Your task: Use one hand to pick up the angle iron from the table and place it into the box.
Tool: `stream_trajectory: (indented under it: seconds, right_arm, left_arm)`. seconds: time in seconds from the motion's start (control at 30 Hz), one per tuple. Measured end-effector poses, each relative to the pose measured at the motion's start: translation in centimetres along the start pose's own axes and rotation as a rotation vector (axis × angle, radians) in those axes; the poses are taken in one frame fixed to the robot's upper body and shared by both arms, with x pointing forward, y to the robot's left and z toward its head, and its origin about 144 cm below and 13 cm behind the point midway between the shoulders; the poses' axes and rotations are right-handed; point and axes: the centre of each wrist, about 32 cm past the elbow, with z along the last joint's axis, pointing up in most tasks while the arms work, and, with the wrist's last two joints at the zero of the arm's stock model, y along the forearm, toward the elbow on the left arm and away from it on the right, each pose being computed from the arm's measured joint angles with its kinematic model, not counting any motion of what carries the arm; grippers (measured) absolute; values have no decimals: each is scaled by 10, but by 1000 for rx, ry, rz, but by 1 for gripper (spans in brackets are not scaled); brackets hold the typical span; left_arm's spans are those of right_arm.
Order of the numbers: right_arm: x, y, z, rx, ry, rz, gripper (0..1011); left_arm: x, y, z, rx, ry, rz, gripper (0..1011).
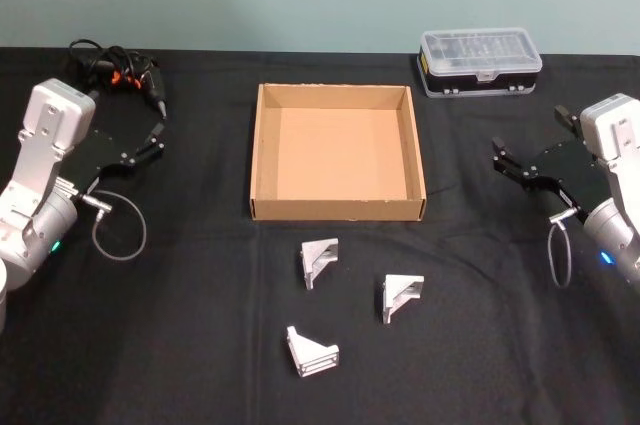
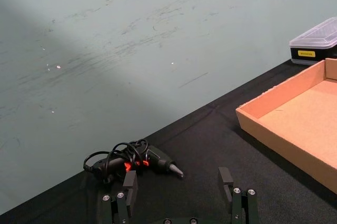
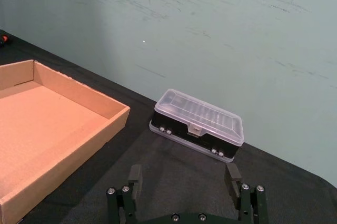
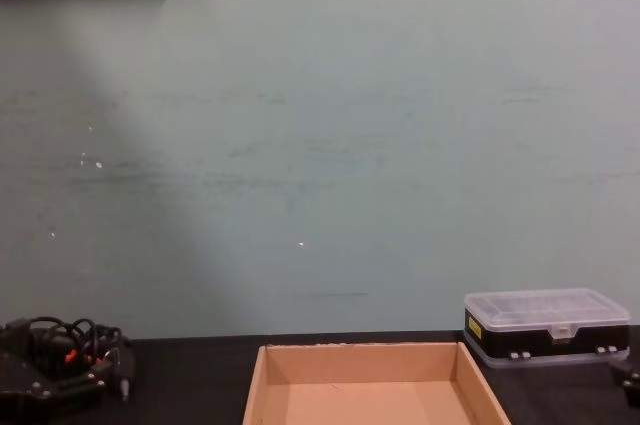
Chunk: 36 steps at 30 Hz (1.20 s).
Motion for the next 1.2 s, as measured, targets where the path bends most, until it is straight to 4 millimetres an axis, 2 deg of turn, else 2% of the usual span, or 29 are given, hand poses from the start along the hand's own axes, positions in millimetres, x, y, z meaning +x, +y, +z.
stream_trajectory:
  seconds: [0.33, 0.53, 0.73, 0.83, 0.9, 1.0, 1.2]
  right_arm:
    - [4, -3, 3, 6, 36, -5, 1000]
    - [16, -6, 17, 55, 63, 19, 1002]
    - [34, -6, 40, 121, 64, 75, 1002]
    - [50, -5, 56, 142, 69, 141, 1002]
    - [53, -5, 59, 142, 73, 158, 1002]
    - [68, -5, 75, 128, 62, 245, 1002]
    - [82, -4, 99, 102, 11, 397, 1000]
  left_arm:
    - [0, 0, 0, 0, 0, 0, 1000]
    - [0, 0, 0, 0, 0, 0, 1000]
    - [0, 0, 0, 0, 0, 0, 1000]
    - [0, 0, 0, 0, 0, 0, 1000]
    - [0, 0, 0, 0, 0, 0, 1000]
    - [0, 0, 0, 0, 0, 0, 1000]
    - [0, 0, 0, 0, 0, 0, 1000]
